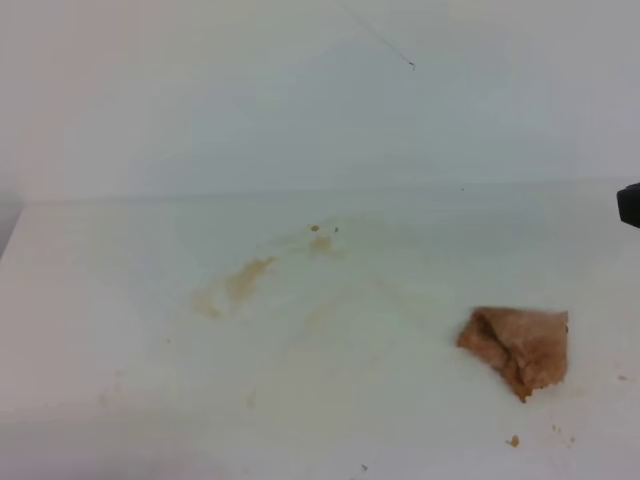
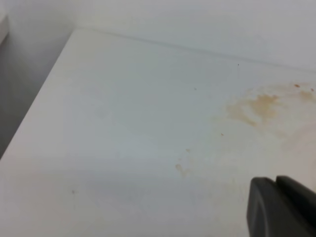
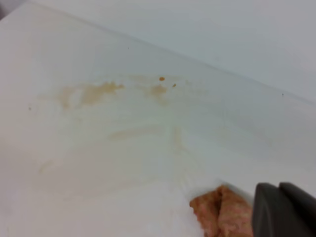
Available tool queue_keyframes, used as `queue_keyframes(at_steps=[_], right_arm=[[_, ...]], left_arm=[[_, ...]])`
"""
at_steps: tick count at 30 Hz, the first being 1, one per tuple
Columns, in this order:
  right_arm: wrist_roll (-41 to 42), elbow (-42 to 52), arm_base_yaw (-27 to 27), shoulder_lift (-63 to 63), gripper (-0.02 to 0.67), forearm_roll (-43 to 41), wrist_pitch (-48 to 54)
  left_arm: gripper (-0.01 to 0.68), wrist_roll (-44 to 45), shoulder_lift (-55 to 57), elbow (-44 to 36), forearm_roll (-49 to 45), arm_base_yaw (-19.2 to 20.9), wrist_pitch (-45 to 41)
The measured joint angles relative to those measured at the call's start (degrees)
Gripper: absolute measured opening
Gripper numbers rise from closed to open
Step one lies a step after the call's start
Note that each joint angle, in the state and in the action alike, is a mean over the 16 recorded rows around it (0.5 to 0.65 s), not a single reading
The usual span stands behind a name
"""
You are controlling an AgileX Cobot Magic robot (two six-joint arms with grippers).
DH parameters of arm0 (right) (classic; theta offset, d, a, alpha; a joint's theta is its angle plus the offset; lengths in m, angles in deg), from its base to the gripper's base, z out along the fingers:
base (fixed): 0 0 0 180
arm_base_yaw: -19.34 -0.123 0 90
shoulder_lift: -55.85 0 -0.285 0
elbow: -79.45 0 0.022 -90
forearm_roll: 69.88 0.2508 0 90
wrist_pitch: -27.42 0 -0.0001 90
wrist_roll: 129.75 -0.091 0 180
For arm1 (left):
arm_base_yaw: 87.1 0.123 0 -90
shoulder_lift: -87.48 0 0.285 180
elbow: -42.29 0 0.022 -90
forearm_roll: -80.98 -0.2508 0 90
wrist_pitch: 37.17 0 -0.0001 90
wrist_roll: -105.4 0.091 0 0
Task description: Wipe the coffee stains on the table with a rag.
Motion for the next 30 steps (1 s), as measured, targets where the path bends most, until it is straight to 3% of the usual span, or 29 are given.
queue_keyframes(at_steps=[7,14,22,30], right_arm=[[-0.02,2.20,2.33,-4.66,0.000,1.41,-0.01],[1.07,8.05,8.91,-17.79,0.000,0.64,-1.23],[2.49,20.30,16.09,-37.09,-0.001,-5.06,-6.20],[2.79,35.93,17.95,-51.20,-0.002,-9.62,-11.83]], left_arm=[[0.001,0.00,0.00,0.00,0.00,-0.05,-0.04],[0.001,0.00,0.00,0.00,0.00,-0.10,-0.04],[0.001,0.00,0.00,0.00,0.00,-0.11,-0.04],[0.001,0.00,0.00,0.00,0.00,-0.11,-0.04]])
